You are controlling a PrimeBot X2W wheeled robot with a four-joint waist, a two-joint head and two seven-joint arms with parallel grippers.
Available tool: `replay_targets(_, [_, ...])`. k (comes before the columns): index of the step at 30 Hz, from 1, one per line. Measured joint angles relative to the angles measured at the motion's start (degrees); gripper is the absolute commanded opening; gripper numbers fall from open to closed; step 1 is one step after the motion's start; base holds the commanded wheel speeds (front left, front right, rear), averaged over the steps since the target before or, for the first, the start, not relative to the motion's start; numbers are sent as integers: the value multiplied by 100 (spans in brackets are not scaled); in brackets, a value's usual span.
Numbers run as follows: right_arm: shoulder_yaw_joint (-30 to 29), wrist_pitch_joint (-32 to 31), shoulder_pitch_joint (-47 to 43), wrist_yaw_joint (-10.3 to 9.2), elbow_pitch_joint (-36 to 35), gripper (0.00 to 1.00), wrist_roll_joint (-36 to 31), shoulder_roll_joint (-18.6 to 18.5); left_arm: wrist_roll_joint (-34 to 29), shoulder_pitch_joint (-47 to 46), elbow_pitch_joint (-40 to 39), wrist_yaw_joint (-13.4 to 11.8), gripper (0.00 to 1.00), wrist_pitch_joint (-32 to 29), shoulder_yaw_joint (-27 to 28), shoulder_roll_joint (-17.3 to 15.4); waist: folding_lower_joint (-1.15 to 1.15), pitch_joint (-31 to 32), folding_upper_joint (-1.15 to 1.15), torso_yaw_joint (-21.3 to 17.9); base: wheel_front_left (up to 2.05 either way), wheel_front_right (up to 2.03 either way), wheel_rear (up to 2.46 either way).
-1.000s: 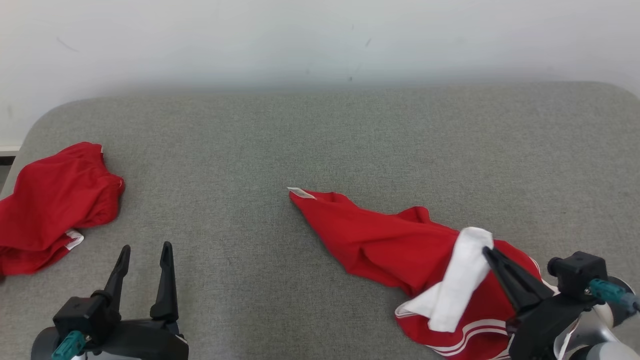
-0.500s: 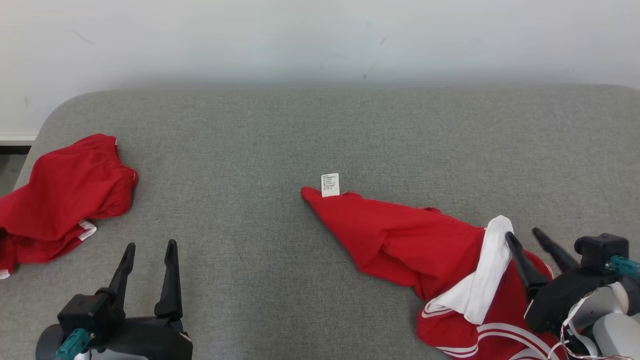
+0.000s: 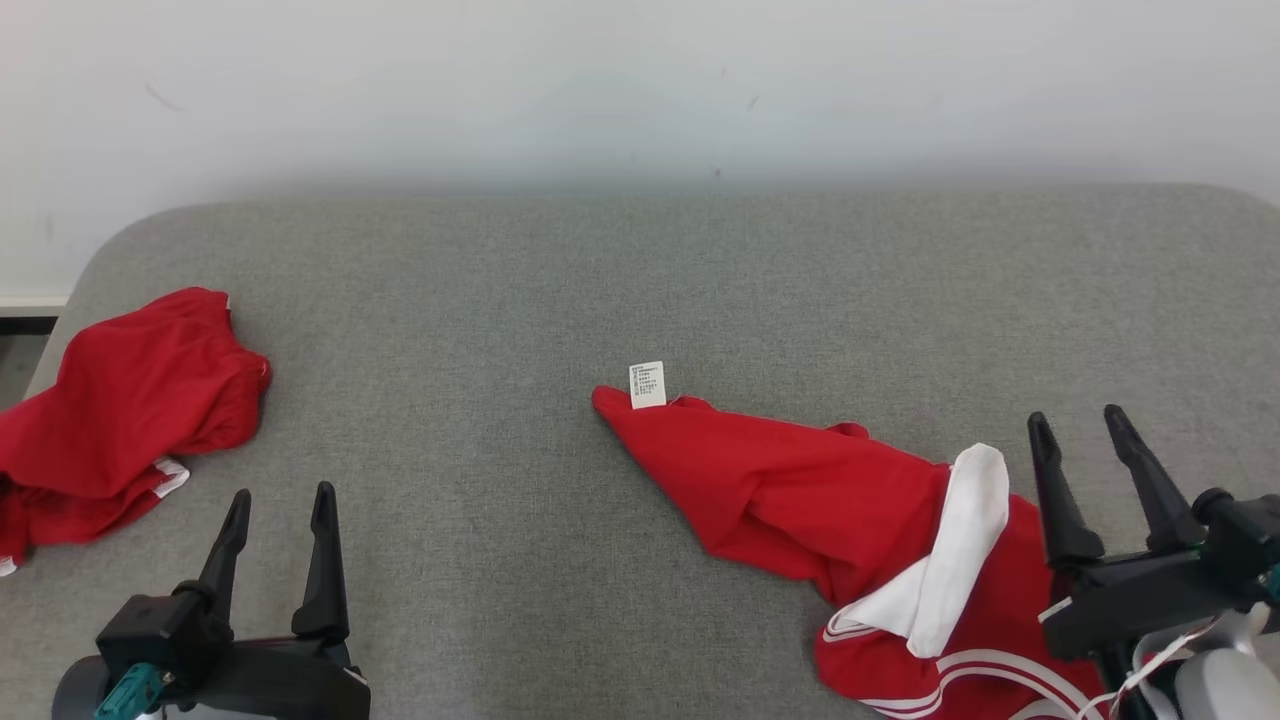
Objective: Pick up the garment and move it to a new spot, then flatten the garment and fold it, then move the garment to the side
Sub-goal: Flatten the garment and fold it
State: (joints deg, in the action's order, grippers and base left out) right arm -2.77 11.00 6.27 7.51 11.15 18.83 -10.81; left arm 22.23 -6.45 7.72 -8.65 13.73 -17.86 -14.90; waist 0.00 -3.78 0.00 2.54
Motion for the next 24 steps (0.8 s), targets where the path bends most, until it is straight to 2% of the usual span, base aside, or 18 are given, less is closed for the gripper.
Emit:
replay_targets(4, [-23, -53, -332, 0, -679, 100, -321, 303, 0, 29, -19, -40, 100, -1, 0, -43, 0, 98, 0, -42, 0, 0, 0])
replay_targets(12, [71, -380, -1143, 0, -1614, 100, -671, 606, 7, 236, -44, -121, 100, -54, 5, -132, -1, 369, 0, -115, 0, 0, 0])
replay_targets(24, [-87, -754, -1972, 0, -2029, 100, -1035, 781, -4, 483, -70, -244, 100, -111, -41, -247, -1, 599, 0, -242, 0, 0, 0])
